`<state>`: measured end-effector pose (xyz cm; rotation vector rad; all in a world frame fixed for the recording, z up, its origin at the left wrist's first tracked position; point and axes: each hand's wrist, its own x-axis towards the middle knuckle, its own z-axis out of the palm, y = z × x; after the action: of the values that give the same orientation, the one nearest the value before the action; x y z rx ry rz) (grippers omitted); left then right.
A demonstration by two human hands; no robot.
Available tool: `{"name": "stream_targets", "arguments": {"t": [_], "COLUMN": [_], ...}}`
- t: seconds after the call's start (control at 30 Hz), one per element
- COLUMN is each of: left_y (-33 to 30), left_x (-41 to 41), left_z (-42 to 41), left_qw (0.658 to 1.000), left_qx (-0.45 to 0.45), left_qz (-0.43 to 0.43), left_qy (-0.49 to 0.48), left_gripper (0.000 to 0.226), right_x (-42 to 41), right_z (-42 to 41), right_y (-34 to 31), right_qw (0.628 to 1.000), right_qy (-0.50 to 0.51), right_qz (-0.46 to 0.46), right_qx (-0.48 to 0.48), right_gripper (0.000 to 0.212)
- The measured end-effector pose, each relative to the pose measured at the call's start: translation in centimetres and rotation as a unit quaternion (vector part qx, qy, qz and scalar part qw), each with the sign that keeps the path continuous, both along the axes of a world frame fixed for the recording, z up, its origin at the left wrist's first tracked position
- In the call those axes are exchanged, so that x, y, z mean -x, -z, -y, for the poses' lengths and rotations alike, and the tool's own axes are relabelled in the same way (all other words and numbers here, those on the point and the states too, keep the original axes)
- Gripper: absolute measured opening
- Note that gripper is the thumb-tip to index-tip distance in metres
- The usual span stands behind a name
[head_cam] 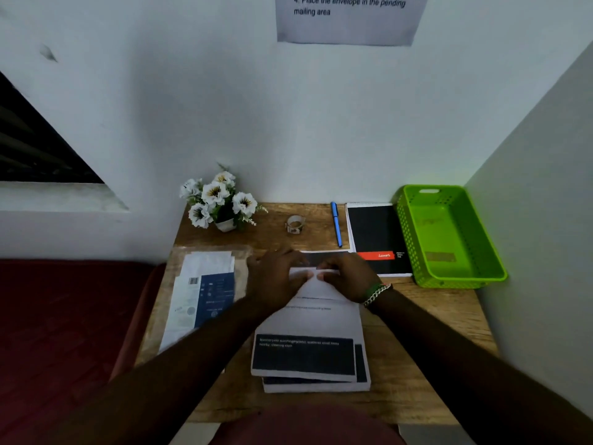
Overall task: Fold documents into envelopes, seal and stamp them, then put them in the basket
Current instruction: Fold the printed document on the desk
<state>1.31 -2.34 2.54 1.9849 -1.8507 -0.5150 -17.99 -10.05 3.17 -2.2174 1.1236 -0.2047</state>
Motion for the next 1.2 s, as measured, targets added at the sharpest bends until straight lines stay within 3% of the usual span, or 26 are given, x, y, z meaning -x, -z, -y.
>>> {"name": "stream_targets", "arguments": {"t": [0.1,0.23,0.4,0.57,0.63,0.73,0.8,1.0,1.13,1.2], "left_y": [-2.0,-4.0,-4.0,-2.4,-2.4,-3.4,-3.9,-3.3,-3.2,-3.2], "left_x": [1.5,1.0,-2.3,-7.0,-7.4,-6.1,-4.7,-2.9,-4.0,-4.7], "left_z": [1.6,2.3,1.8,1.5,1.4,1.6,1.8,2.3,2.4,2.4], "left_qw": [0.998,0.996,0.999,1.0,0.998,0.974,0.945,0.922,0.922,0.929], "left_qx": [0.053,0.062,0.031,-0.013,-0.007,0.021,0.004,0.022,0.029,0.035], "left_qz": [0.034,0.056,0.025,-0.026,-0.052,-0.213,-0.316,-0.361,-0.357,-0.339], "left_qy": [-0.031,-0.039,-0.002,-0.003,-0.025,-0.071,-0.08,-0.134,-0.147,-0.142], "left_gripper": [0.014,0.019,0.028,0.036,0.025,0.006,0.019,0.009,0.011,0.014], "right_x": [-0.6,0.1,1.0,2.3,2.8,3.1,2.9,2.3,3.1,3.9], "right_z": [1.2,2.4,2.2,2.4,2.6,3.1,3.4,3.9,4.0,4.0], "right_y": [-2.0,-3.1,-3.9,-3.6,-3.8,-4.2,-4.5,-5.1,-5.0,-4.7], "right_qw": [0.999,0.999,0.998,0.998,0.998,0.997,0.995,0.983,0.965,0.96], "right_qy": [0.022,0.032,0.037,0.043,0.045,0.057,0.059,0.098,0.131,0.136], "right_qz": [0.027,0.02,0.039,0.032,0.034,0.058,0.077,0.152,0.213,0.226], "right_qx": [0.015,0.035,0.035,0.025,0.021,-0.007,-0.014,-0.039,-0.081,-0.09], "right_gripper": [0.013,0.021,0.012,0.009,0.007,0.004,0.002,0.002,0.011,0.004]}}
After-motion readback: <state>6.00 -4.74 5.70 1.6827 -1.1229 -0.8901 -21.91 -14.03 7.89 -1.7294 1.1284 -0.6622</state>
